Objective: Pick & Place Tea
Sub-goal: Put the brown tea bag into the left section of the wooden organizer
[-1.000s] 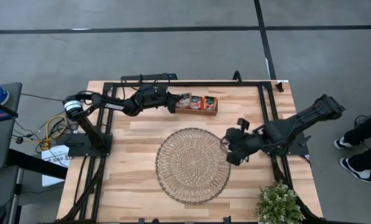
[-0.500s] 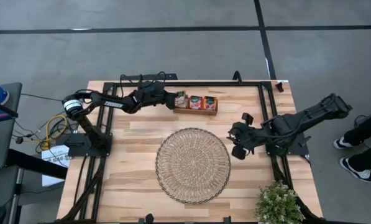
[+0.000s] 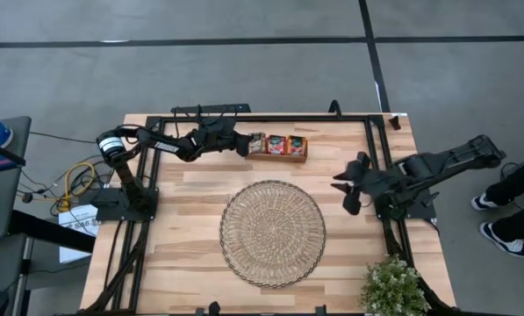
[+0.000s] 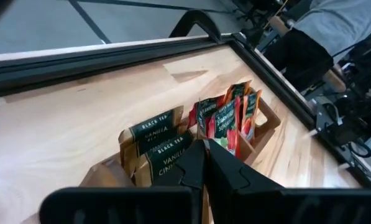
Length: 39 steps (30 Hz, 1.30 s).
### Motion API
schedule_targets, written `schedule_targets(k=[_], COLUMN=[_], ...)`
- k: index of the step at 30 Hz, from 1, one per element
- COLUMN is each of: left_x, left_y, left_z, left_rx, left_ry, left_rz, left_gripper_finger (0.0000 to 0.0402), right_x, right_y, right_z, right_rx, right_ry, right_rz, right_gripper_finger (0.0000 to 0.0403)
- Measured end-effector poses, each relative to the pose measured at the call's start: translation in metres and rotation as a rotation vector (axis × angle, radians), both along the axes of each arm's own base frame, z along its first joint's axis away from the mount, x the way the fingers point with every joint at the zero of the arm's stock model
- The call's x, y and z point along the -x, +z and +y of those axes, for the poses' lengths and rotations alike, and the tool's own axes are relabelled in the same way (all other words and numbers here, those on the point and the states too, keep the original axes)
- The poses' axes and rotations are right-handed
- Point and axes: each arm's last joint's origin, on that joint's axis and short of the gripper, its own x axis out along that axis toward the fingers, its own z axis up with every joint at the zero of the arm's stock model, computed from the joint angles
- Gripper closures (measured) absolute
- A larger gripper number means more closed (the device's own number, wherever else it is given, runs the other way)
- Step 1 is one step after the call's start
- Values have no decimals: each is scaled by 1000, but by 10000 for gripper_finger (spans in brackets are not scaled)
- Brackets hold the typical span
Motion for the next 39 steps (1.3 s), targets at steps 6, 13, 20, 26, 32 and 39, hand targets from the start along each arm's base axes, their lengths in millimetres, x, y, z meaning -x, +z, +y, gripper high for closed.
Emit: schedule_targets(k=[6,13,20,26,32,39], left_x=[0,0,0,0,0,0], left_y=[-1,1,2,1,1,1], left_z=[0,1,1,1,1,1], left_rx=[-30,-112,-170,-185,-173,-205], left_ry=[-10,-4,-19,-24,-17,-21], left_rz=[21,45,62,70,72,91], left_gripper_finger=[402,402,402,402,402,401], right_x=[24,32,31,34,39,39], right_y=[3,-5,-7,-5,1,1], right_z=[-8,-11,-11,-12,-13,-13], right_rx=[-62,-82,-53,-63,-84,-86], right_ry=[-5,-6,14,12,8,8], right_rz=[-173,-230,-212,-237,-297,-303], right_gripper_finger=[300,300,300,300,300,300])
